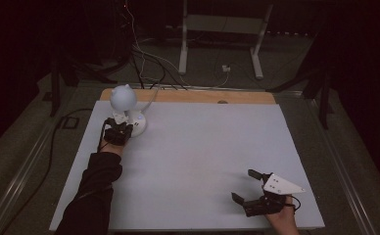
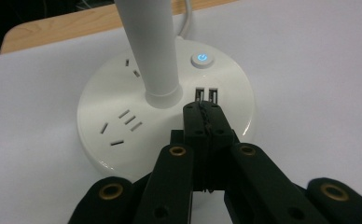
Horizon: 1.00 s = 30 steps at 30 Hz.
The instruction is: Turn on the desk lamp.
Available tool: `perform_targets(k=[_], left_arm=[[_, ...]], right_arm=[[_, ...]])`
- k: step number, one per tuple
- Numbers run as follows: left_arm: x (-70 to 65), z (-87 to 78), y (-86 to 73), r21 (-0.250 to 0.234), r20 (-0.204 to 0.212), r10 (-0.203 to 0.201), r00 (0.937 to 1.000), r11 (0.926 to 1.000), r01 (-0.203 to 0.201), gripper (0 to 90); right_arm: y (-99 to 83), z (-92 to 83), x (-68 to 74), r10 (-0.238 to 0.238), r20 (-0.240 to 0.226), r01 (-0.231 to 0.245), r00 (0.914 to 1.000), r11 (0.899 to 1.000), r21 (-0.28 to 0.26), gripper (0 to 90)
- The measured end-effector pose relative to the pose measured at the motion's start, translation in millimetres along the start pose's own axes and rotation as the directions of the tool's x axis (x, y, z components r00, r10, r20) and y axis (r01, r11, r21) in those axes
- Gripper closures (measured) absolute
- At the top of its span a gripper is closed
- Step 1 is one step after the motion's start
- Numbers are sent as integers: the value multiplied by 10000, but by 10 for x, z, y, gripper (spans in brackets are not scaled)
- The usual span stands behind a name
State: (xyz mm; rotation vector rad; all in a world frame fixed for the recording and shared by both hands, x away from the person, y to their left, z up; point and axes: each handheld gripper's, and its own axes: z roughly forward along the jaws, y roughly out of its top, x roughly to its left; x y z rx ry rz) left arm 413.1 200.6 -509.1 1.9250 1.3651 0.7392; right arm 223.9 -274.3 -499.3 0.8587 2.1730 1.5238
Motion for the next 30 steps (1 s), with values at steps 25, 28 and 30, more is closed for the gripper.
perform_targets(k=[25,28,30], left_arm=[[-37,-54,7,-755,177,1,9998,9971,12,900],[-38,-100,37,-718,297,-278,9992,9970,299,846],[-37,-134,55,-712,324,-435,9985,9964,457,833]], right_arm=[[0,0,0,-16,-8,16,10000,10000,32,0],[-1,-4,-4,-17,-6,17,10000,10000,10,0],[-1,-3,-4,-14,-9,14,10000,10000,16,0]])
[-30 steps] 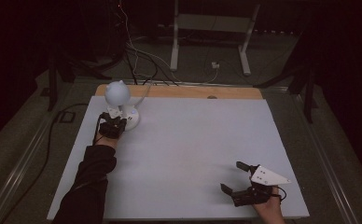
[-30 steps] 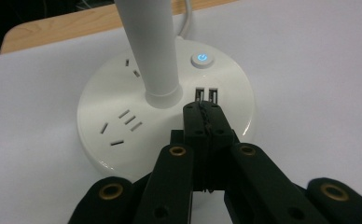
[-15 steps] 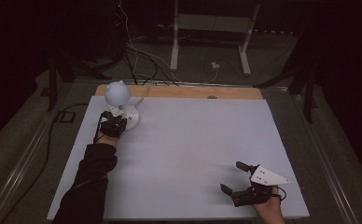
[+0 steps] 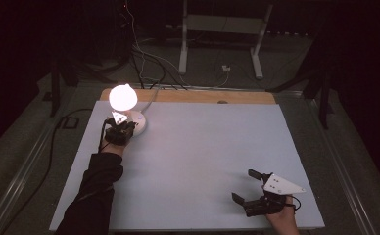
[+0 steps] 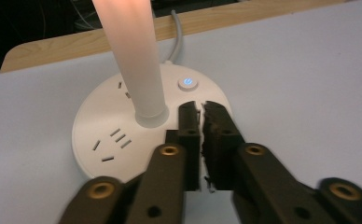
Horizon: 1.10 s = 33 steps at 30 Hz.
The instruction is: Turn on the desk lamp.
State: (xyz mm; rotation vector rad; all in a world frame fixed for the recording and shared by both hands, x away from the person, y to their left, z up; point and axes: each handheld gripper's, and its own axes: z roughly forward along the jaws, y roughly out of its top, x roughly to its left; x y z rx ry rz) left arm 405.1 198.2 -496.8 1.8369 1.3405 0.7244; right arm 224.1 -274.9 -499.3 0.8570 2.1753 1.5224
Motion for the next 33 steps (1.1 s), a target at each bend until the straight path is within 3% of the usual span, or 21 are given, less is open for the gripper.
perform_targets(k=[2,3,4,5,6,7,8,10,11,13,16,19,24,28,33], left_arm=[[3,-22,18,110,-46,-191,9998,9998,191,797],[2,-31,26,181,-84,-282,9996,9994,283,696],[-1,-38,31,260,-126,-359,9993,9990,362,696],[-5,-42,34,418,-79,-451,9990,9981,454,557],[-22,-49,35,503,-275,-363,9990,9980,377,557],[-35,-66,36,487,-488,-264,9985,9984,288,500],[-37,-80,39,468,-430,-390,9983,9981,410,395],[-45,-105,47,511,-467,-442,9979,9976,465,361],[-45,-121,52,483,-397,-523,9978,9974,542,268],[-47,-144,68,669,-252,-720,9971,9950,736,249],[-91,-192,80,742,-391,-288,9988,9967,317,153],[-74,-229,103,982,47,-628,9980,9932,620,28],[-40,-322,103,957,376,-668,9971,9934,629,3],[-42,-393,104,836,413,-501,9979,9954,465,3],[-44,-492,91,766,750,-290,9968,9968,232,3]], right_arm=[[1,2,4,0,-8,0,10000,10000,13,0],[1,4,8,1,-12,-1,10000,10000,32,0],[1,4,8,1,-12,-1,10000,10000,32,0],[1,5,6,-14,-9,14,10000,10000,45,0],[1,5,6,-14,-9,14,10000,10000,45,0],[1,5,5,-7,-8,7,10000,10000,41,0],[1,4,5,-14,2,14,10000,10000,36,0],[1,5,4,-11,-3,11,10000,10000,36,0],[0,8,5,-32,7,32,10000,10000,72,0],[1,8,8,-28,-3,28,10000,10000,80,0],[3,5,9,-29,-11,29,10000,10000,60,0],[3,1,6,-19,1,19,10000,10000,38,0],[4,5,4,-33,-20,34,10000,10000,52,0],[6,3,9,-45,7,45,10000,10000,33,0],[6,1,9,-27,19,26,10000,10000,30,0]])
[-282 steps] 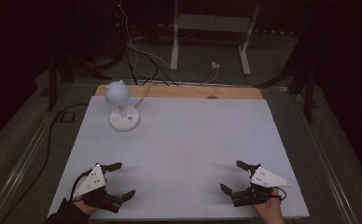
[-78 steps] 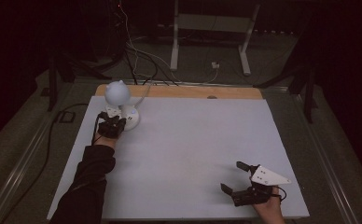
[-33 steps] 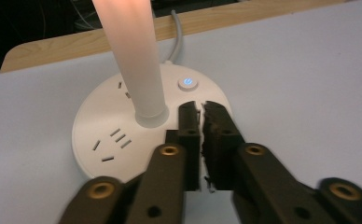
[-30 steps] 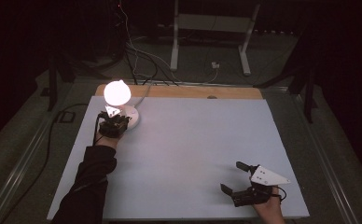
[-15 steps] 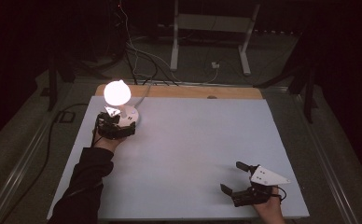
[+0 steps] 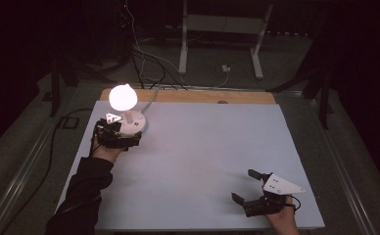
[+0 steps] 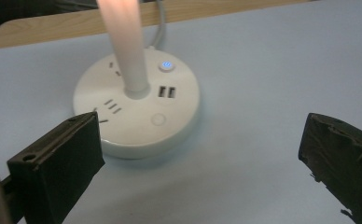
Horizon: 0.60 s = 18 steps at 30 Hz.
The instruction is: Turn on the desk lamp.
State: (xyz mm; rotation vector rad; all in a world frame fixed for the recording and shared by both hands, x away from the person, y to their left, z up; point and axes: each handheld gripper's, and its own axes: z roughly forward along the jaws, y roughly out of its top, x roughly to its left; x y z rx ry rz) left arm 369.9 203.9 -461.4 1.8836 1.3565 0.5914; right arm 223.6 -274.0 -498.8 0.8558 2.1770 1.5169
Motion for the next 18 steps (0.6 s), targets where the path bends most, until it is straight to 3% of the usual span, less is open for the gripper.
perform_targets(k=[11,18], left_arm=[[-62,-231,-119,-252,1015,350,9942,9992,-326,2],[-132,-361,-230,-317,1661,743,9833,9970,-700,2]], right_arm=[[0,0,-2,-8,3,8,10000,10000,-3,0],[-1,4,-1,8,-1,-8,10000,10000,31,0]])
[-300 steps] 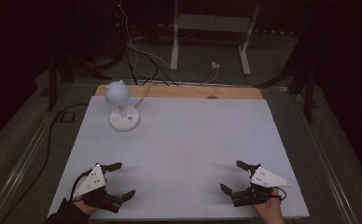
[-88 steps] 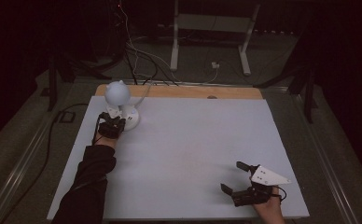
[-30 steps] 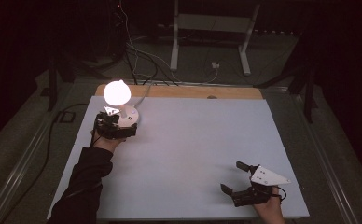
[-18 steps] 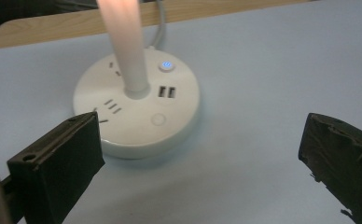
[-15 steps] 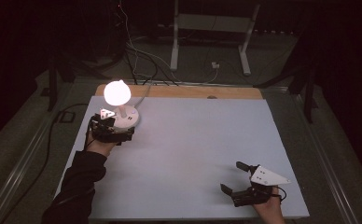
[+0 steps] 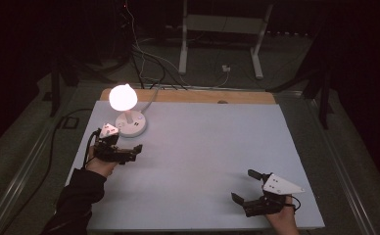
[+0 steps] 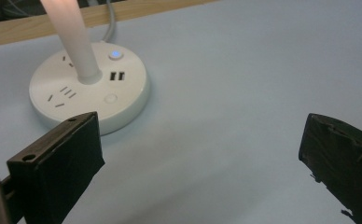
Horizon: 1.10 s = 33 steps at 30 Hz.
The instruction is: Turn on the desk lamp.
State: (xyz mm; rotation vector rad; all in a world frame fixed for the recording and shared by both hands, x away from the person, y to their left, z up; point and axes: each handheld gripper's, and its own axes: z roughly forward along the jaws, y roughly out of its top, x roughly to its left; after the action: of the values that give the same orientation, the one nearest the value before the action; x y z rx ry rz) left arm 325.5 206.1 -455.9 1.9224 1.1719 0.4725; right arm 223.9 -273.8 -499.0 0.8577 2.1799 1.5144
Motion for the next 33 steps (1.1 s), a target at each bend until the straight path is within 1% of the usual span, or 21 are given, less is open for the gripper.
perform_targets(k=[3,7,10,11,13,19,27,30,31,33], left_arm=[[-39,-45,-61,-36,84,72,9999,10000,-72,2],[-93,-98,-167,-22,93,346,9994,9994,-345,2],[-119,-127,-260,-42,253,266,9993,9996,-265,2],[-123,-135,-288,-37,376,221,9990,9998,-220,2],[-132,-154,-341,-56,444,287,9986,9996,-284,2],[-156,-222,-492,-41,850,381,9957,9993,-379,2],[-171,-335,-689,-43,993,568,9934,9984,-566,2],[-176,-370,-756,-15,951,785,9924,9969,-788,3],[-173,-382,-776,-4,1088,741,9913,9972,-745,3],[-178,-403,-818,46,1074,853,9906,9963,-863,3]], right_arm=[[0,-2,1,17,13,-17,10000,10000,0,0],[-1,0,-1,18,5,-18,10000,10000,1,0],[-1,2,0,12,1,-12,10000,10000,3,0],[-1,2,-1,12,4,-12,10000,10000,1,0],[-2,2,-1,16,1,-16,10000,10000,12,0],[-2,3,-3,18,-3,-18,10000,10000,14,0],[-1,1,-2,13,6,-13,10000,10000,1,0],[-1,2,-1,13,-5,-13,10000,10000,16,0],[-1,2,-1,13,-5,-13,10000,10000,16,0],[-1,3,0,8,-16,-8,10000,10000,17,0]])
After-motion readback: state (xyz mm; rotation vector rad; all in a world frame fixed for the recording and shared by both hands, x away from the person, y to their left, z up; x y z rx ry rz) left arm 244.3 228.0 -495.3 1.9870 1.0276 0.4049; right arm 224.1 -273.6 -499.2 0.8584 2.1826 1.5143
